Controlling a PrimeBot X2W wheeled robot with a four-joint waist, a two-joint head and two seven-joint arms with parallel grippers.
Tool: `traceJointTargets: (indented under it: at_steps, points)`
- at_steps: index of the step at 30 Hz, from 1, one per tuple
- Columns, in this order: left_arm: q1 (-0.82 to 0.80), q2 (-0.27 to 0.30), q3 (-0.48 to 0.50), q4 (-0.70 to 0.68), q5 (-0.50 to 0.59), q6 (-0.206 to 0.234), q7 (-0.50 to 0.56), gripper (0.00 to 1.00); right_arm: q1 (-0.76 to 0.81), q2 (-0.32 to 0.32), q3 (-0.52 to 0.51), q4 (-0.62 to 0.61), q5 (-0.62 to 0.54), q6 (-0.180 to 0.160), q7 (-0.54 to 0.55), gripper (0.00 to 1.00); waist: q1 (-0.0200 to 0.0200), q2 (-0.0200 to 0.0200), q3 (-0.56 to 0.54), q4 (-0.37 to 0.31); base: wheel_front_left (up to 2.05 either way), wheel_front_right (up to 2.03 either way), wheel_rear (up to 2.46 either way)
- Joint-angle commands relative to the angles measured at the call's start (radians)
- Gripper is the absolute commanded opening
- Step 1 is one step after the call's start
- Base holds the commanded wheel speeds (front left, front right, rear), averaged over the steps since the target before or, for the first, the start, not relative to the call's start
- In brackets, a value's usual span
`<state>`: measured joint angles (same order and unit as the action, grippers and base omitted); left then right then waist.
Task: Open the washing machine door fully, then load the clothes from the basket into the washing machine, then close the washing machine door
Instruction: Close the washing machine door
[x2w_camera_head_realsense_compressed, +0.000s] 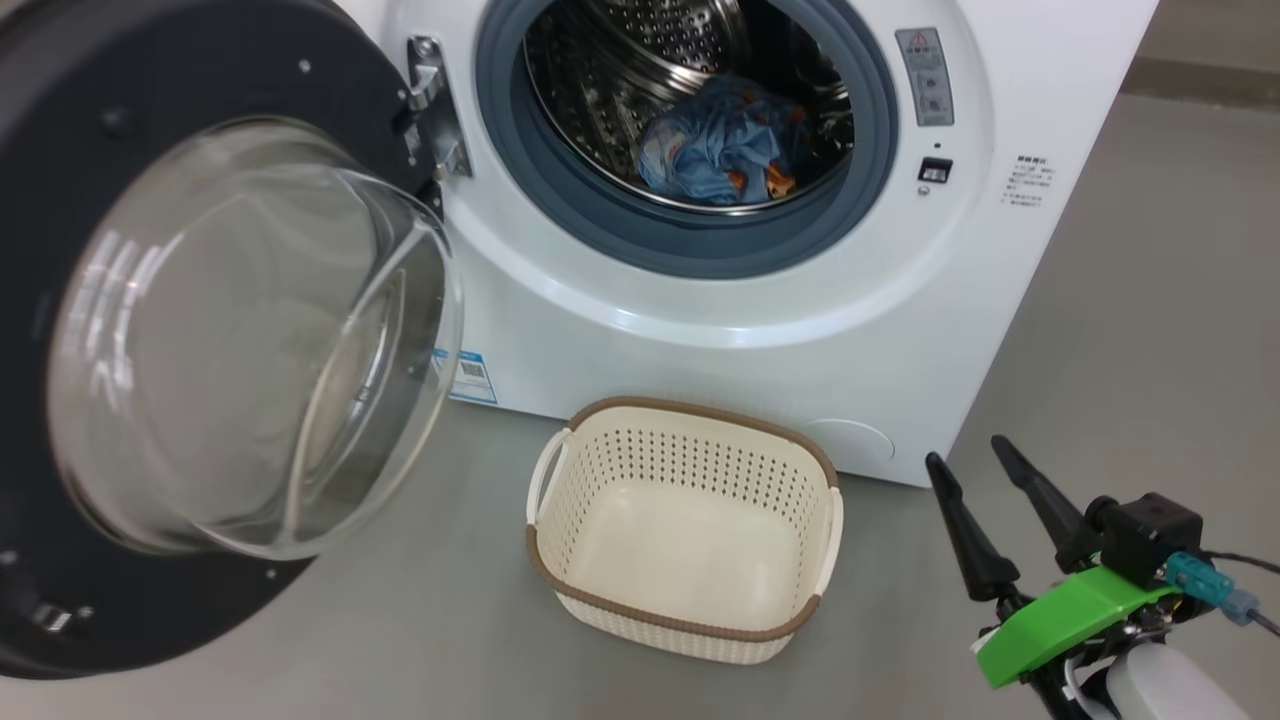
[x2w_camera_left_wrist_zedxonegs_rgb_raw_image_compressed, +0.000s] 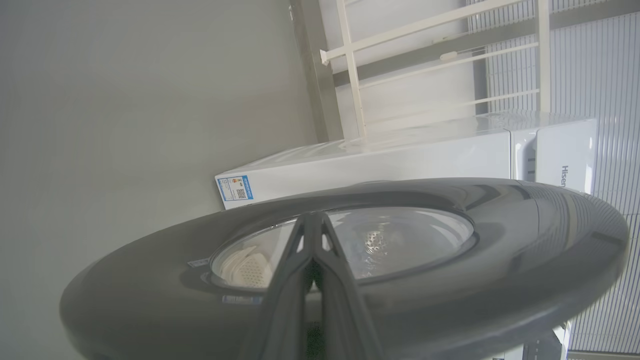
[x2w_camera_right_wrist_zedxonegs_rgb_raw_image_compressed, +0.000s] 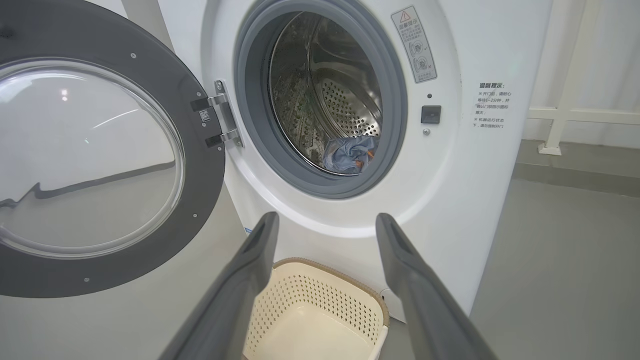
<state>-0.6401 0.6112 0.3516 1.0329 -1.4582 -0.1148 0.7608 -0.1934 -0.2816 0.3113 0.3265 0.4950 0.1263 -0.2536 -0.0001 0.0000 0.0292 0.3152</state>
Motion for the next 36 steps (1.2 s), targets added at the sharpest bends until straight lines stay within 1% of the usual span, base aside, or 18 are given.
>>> traceJointTargets:
  at_steps: [1,7,11,17,19,20,21,28,36]
  points:
    - [0.016,0.03,0.002,-0.039,-0.002,-0.009,0.039,0.0,0.004,-0.001,0.014,-0.016,0.01,0.004,-0.008,1.0,0.0001,0.0,-0.016,0.008,0.0,0.0,0.0]
    - [0.083,-0.005,-0.034,-0.154,-0.001,-0.005,0.136,0.0,0.018,0.017,0.015,-0.014,0.016,0.004,-0.008,1.0,0.0001,0.0,-0.045,0.017,0.0,0.0,0.0]
    - [0.137,-0.034,-0.042,-0.265,-0.015,0.019,0.186,0.0,0.025,0.026,0.012,-0.015,0.015,0.004,-0.008,1.0,0.0001,0.0,-0.053,0.019,0.0,0.0,0.0]
    - [0.236,-0.079,-0.044,-0.47,-0.049,0.079,0.255,0.0,0.03,0.034,0.008,-0.02,0.016,0.004,-0.008,1.0,0.0001,0.0,-0.056,0.012,0.0,0.0,0.0]
    - [0.272,-0.096,-0.04,-0.549,-0.062,0.106,0.268,0.0,0.032,0.035,0.005,-0.022,0.016,0.004,-0.008,1.0,0.0001,0.0,-0.056,0.006,0.0,0.0,0.0]
    - [0.312,-0.109,-0.042,-0.63,-0.07,0.131,0.287,0.0,0.033,0.036,-0.002,-0.024,0.016,0.004,-0.008,1.0,0.0001,0.0,-0.056,0.0,0.0,0.0,0.0]
    - [0.332,-0.115,-0.043,-0.671,-0.073,0.143,0.295,0.0,0.034,0.036,-0.004,-0.025,0.015,0.004,-0.008,1.0,0.0001,0.0,-0.056,-0.003,0.0,0.0,0.0]
    - [0.446,-0.185,-0.053,-0.918,-0.094,0.227,0.312,0.0,0.041,0.044,-0.011,-0.028,0.01,0.004,-0.008,1.0,0.0001,0.0,-0.054,-0.026,0.0,0.0,0.0]
    - [0.503,-0.24,-0.071,-1.061,-0.112,0.266,0.32,0.0,0.037,0.049,-0.018,-0.031,0.005,0.004,-0.008,1.0,0.0001,0.0,-0.053,-0.074,0.0,0.0,0.0]
